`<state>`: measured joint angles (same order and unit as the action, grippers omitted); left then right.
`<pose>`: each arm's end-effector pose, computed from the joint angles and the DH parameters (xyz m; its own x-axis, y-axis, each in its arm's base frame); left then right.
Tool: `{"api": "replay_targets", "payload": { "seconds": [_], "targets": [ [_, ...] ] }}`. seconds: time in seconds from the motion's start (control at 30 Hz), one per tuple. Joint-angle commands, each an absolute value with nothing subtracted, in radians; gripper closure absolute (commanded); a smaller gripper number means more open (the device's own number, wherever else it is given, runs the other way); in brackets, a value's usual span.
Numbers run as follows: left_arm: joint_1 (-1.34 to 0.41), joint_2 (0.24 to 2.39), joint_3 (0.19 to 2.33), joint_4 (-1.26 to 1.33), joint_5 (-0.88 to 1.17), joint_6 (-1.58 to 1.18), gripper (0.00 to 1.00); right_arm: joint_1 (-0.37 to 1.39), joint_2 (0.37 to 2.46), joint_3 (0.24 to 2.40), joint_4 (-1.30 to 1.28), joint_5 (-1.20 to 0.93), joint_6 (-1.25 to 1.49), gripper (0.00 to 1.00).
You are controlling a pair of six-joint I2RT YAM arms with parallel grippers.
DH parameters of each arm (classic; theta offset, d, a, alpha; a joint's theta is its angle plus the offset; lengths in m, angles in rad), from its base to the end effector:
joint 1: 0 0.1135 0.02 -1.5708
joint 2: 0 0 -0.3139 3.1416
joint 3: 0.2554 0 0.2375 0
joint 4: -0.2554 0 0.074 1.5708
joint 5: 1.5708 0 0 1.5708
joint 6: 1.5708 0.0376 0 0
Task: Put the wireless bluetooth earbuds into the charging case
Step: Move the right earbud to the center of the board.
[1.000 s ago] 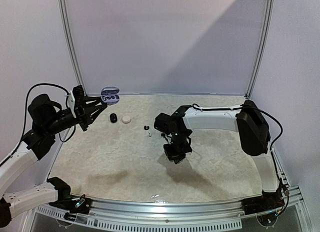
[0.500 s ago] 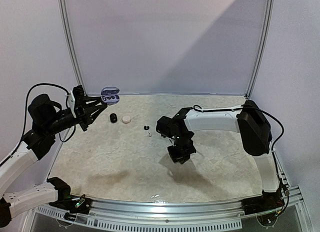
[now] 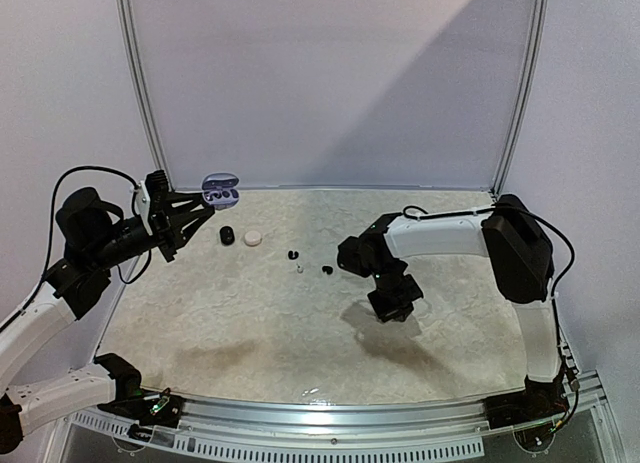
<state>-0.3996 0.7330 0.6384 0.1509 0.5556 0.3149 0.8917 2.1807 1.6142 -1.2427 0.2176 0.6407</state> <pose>0.1092 -0.0677 0.3675 0.3019 0.1581 -0.9401 0.7595 0.5561 0.3375 0.2574 0.3060 0.1905 -0.9626 -0.2633 0.0639 -0.2699 0.9118 -0.3093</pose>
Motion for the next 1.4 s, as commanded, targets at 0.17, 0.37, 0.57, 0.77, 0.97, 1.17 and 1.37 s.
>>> {"api": "replay_targets", "payload": {
  "seconds": [0.17,0.37,0.57,0.77,0.97,1.17,1.37],
  "targets": [
    [-0.412,0.725,0.618,0.152,0.551,0.328,1.0,0.852,2.072,1.572,-1.32,0.325,0.665,1.0],
    [-0.413,0.726,0.613,0.164,0.554,0.321,1.0,0.867,2.054,1.695,-1.252,0.286,0.647,0.68],
    [-0.413,0.715,0.612,0.158,0.548,0.318,1.0,0.877,2.117,1.764,-1.189,0.214,0.699,0.64],
    [-0.413,0.716,0.614,0.159,0.551,0.318,1.0,0.869,2.223,1.81,-1.252,0.231,0.718,0.71],
    [-0.413,0.721,0.613,0.166,0.56,0.313,1.0,0.843,2.28,1.814,-1.24,0.229,0.721,0.77],
    [-0.414,0.721,0.615,0.165,0.56,0.313,1.0,0.843,2.288,1.771,-1.221,0.211,0.72,0.83],
    [-0.413,0.72,0.614,0.16,0.556,0.317,1.0,0.843,2.245,1.694,-1.202,0.186,0.718,0.86]
  ]
}}
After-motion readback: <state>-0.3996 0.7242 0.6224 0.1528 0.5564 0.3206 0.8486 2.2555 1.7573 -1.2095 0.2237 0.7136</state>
